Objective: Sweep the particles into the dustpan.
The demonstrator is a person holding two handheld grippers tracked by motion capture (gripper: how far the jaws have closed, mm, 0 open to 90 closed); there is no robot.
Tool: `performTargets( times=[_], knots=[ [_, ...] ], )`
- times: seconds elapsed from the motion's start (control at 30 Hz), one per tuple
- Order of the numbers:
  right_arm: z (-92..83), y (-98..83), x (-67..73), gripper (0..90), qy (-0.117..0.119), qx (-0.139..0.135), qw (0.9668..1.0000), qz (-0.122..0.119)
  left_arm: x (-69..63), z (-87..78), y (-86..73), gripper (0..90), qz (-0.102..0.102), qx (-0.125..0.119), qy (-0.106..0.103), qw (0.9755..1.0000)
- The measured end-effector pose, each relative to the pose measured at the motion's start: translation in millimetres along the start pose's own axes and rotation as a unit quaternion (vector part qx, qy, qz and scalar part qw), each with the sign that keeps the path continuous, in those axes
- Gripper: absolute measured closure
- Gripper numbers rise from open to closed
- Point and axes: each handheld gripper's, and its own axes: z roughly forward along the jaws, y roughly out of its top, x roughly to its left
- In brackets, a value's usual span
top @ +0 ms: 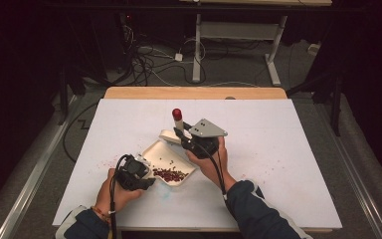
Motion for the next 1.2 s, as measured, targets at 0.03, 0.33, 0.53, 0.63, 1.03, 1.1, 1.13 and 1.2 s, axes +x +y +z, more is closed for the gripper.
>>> performTargets(
  times=[0.03,0.33,0.53,0.63,1.03,1.1,1.13,1.2],
  knots=[
    [-2.5,-0.3,1.3,69.8,0.004,0.002,1.0000,0.000,0.2,0.0,-0.1,64.0,-0.001,0.000,0.001,1.0000],
    [-29.0,9.6,7.4,70.3,0.040,-0.018,0.9987,0.024,-0.4,0.3,-0.2,64.0,-0.001,-0.002,0.006,1.0000],
    [-41.8,18.7,0.3,70.3,0.026,-0.037,0.9986,0.027,0.2,0.7,-0.4,64.0,-0.001,-0.003,0.005,1.0000],
    [-37.3,17.4,-2.5,70.3,0.013,-0.034,0.9991,0.024,0.2,0.8,-0.6,64.0,-0.004,-0.004,0.005,1.0000],
    [-21.2,2.9,21.0,70.3,0.016,-0.007,0.9997,-0.015,-0.5,1.5,-1.6,64.0,-0.004,-0.008,0.010,0.9999],
    [-22.1,3.2,27.4,70.3,0.038,-0.006,0.9992,-0.012,-1.2,1.7,-1.5,64.0,-0.004,-0.008,0.012,0.9999],
    [-22.7,3.7,31.2,70.3,0.040,-0.005,0.9990,-0.016,-1.3,1.5,-1.5,64.0,-0.003,-0.008,0.012,0.9999],
    [-24.1,5.2,37.2,70.3,0.042,-0.006,0.9988,-0.027,-1.6,1.5,-1.7,63.9,-0.004,-0.009,0.013,0.9999]
  ],
)
